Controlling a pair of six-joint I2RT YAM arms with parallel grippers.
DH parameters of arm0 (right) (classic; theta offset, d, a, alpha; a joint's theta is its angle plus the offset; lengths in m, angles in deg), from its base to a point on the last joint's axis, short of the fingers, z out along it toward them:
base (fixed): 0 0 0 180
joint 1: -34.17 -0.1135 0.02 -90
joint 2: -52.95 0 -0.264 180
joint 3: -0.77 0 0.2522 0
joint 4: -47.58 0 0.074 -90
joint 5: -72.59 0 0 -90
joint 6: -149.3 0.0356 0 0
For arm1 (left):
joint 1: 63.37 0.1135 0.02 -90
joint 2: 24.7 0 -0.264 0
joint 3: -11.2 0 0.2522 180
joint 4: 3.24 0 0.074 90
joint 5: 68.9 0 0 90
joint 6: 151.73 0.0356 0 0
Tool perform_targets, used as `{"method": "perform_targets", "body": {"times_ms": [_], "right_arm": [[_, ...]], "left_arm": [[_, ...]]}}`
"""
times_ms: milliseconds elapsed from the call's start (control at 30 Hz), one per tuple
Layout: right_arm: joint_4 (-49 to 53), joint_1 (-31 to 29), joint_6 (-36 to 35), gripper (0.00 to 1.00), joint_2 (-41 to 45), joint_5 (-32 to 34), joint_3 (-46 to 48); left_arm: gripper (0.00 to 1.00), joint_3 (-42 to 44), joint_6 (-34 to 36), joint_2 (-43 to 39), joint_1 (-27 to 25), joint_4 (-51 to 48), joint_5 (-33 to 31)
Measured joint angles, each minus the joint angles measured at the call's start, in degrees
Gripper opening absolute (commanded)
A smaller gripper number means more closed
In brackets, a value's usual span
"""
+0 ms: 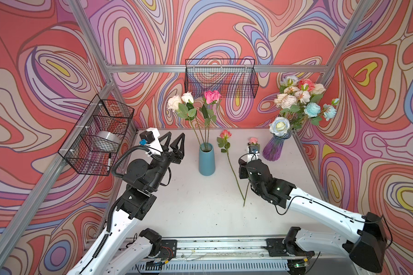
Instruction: Arrange the flowers into the vase
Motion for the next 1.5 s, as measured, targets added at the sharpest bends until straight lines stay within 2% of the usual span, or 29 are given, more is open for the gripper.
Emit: {"method": "perform_targets", "body": {"times_ms": [100,233,533,733,900,1000,1033,1233,1500], "right_arm": [[1.36,0.81,-1.88,0.49,-5.73,-3.74,-5.27],[4.13,5.53,-2.73,0.49,-12.68,-10.97,-9.51],[5.57,16.81,-4.09,0.46,-30.25,-25.29,-15.26],[7.08,20.65,-4.9,0.44,-41.57,-31.76,-20.52],[9.01,20.37,-5.49,0.39,-42.75,-34.93,-20.61],[9.03,20.31,-5.31,0.18,-42.75,-36.35,-20.06],[9.01,20.33,-5.31,0.14,-42.75,-36.74,-19.71],[9.25,20.33,-5.46,0.02,-42.75,-38.14,-17.84],[8.22,20.33,-5.18,0.0,-42.12,-39.3,-17.18]], "left_arm": [[0.62,1.95,-0.68,1.77,0.0,3.56,-2.71],[0.62,5.4,-4.9,4.2,0.04,1.73,-6.19],[0.61,9.6,-13.68,2.12,0.04,-1.11,-7.96],[0.61,9.6,-15.69,3.74,0.04,-1.66,-7.69],[0.61,9.6,-16.68,4.15,0.04,-2.03,-7.06],[0.61,9.6,-16.94,4.22,0.04,-2.05,-6.88],[0.61,9.6,-16.96,4.28,0.04,-2.05,-6.8],[0.61,9.6,-16.96,5.14,0.04,-2.08,-6.23],[0.61,9.6,-16.7,5.16,0.04,-2.12,-6.4]]}}
